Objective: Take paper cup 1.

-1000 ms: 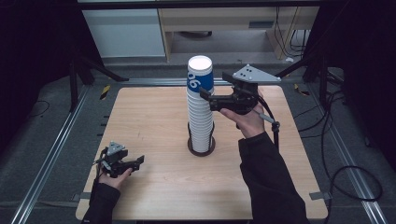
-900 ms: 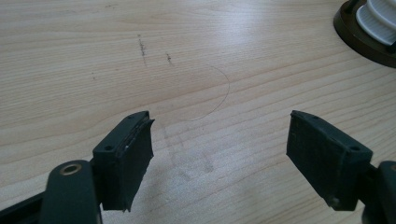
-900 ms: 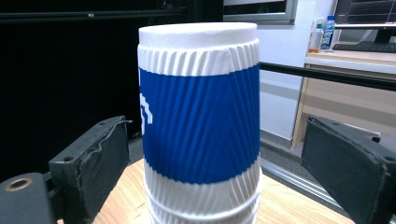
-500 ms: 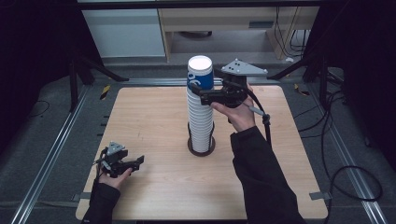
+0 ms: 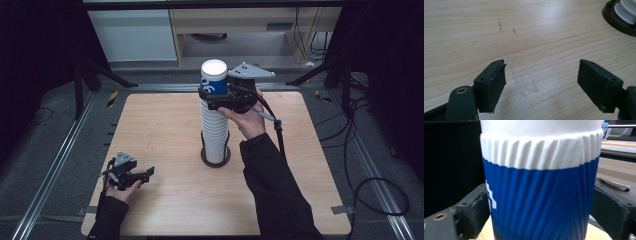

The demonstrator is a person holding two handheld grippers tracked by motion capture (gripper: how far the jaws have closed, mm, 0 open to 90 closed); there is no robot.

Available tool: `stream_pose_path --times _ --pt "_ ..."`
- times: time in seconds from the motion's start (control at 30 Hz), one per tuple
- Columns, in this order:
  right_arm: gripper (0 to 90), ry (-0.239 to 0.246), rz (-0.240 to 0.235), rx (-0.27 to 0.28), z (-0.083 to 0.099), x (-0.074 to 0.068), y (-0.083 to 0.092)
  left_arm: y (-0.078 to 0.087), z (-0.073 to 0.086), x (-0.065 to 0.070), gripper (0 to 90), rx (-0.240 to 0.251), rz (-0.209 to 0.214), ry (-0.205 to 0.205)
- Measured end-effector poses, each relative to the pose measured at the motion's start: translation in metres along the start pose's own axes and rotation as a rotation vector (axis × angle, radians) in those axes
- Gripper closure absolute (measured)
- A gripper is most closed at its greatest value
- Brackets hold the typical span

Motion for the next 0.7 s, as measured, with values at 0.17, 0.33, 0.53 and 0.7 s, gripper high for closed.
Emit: stream_pose_path --times 0.17,0.33,0.53,0.7 --pt "19.5 -0.001 -0.013 -0.002 -0.001 -0.002 0.001 0.0 0.0 0.0 21.8 -0.001 0.001 -0.001" --pt "20.0 0.002 -0.017 -0.002 -0.003 -0.001 0.002 0.0 0.0 0.0 21.8 -0.001 0.001 -0.001" --pt "20.5 -0.004 -0.022 0.019 -0.012 -0.001 0.005 0.0 0.0 0.001 21.8 -0.002 0.002 -0.001" --pt "21.1 0.012 -0.024 0.017 -0.017 -0.003 0.005 0.0 0.0 0.0 21.8 0.001 0.002 0.002"
Point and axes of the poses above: each handheld gripper's, and its own axes: y roughly backward along the jaws, z roughly out of its underside, x roughly to its right, the point moved 5 cm from there along -y, roughly forward along the jaws, and after that the axes turned 12 degrees about x, right-handed, at the moved point
